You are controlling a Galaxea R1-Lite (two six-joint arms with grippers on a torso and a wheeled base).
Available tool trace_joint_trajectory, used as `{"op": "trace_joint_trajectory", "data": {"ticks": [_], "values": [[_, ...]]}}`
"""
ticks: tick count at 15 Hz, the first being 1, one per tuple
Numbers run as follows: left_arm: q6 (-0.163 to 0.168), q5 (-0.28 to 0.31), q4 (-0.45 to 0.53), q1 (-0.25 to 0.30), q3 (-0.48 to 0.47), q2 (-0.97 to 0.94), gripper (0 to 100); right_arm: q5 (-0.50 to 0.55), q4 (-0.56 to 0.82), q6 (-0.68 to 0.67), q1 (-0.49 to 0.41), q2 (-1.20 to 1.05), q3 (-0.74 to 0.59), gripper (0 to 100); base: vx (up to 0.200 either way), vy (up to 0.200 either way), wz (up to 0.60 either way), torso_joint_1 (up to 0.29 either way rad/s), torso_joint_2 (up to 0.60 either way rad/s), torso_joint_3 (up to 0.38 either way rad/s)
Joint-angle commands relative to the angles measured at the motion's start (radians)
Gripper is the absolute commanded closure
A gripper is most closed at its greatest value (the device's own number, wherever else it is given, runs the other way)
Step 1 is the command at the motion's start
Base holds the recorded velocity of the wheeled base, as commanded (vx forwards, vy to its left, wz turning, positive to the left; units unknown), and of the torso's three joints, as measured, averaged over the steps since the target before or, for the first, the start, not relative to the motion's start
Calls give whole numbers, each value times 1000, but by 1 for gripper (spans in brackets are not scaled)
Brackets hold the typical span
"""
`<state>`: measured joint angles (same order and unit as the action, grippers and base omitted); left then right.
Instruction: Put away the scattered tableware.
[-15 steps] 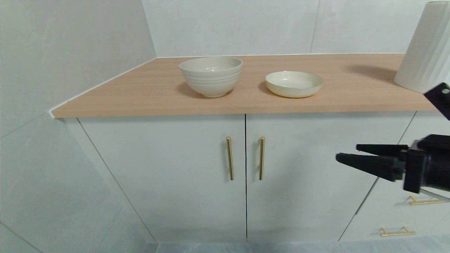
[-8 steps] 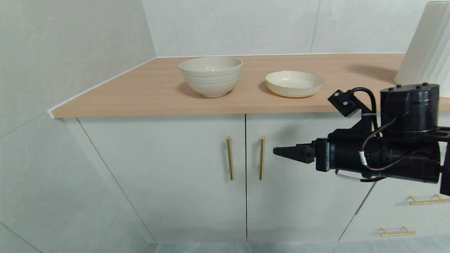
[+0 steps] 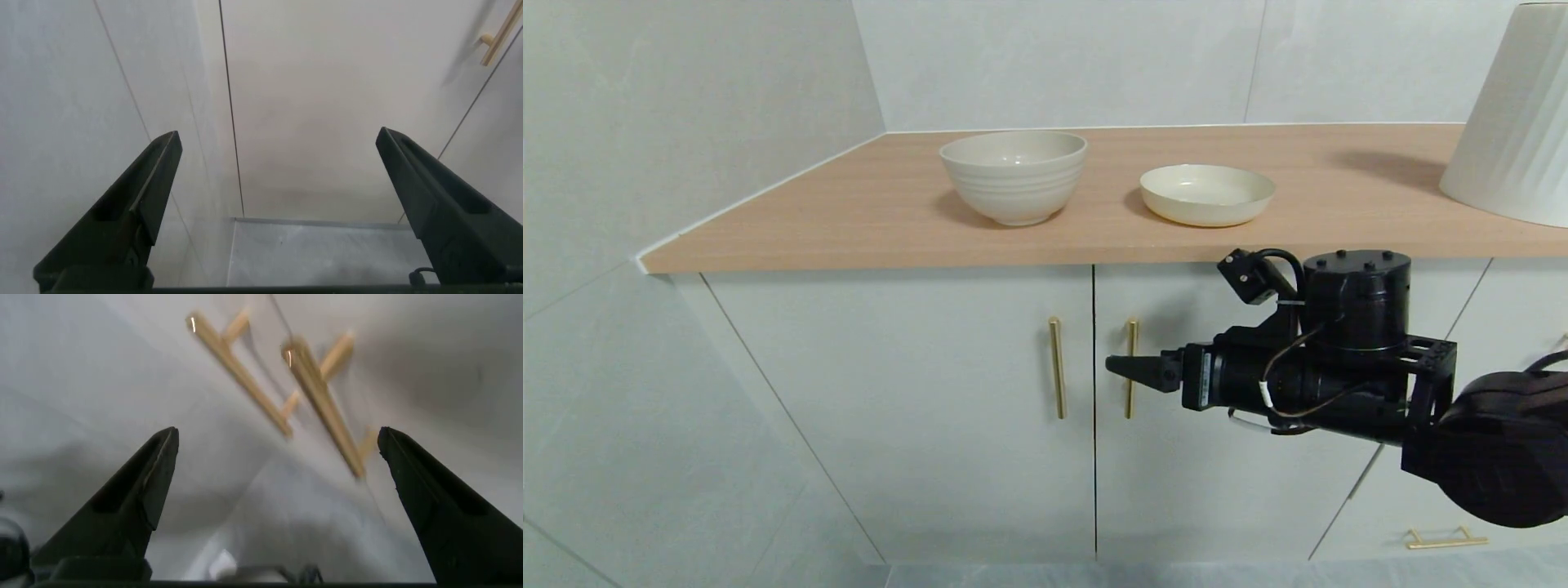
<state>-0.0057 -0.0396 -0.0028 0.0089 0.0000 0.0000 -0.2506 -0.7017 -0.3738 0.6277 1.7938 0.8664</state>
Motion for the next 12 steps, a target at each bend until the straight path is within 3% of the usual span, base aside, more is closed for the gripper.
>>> {"op": "trace_joint_trajectory", "data": {"ticks": [1,3,9,12], "values": [[0,0,0,0,0,0,0,31,-62,-8,6,73,-3,0,0,0,0,0,0,0],[0,0,0,0,0,0,0,83,-107,-11,17,113,5,0,0,0,0,0,0,0],[0,0,0,0,0,0,0,88,-252,-85,47,160,-9,0,0,0,0,0,0,0],[0,0,0,0,0,0,0,88,-263,-86,78,157,-24,0,0,0,0,0,0,0]]}}
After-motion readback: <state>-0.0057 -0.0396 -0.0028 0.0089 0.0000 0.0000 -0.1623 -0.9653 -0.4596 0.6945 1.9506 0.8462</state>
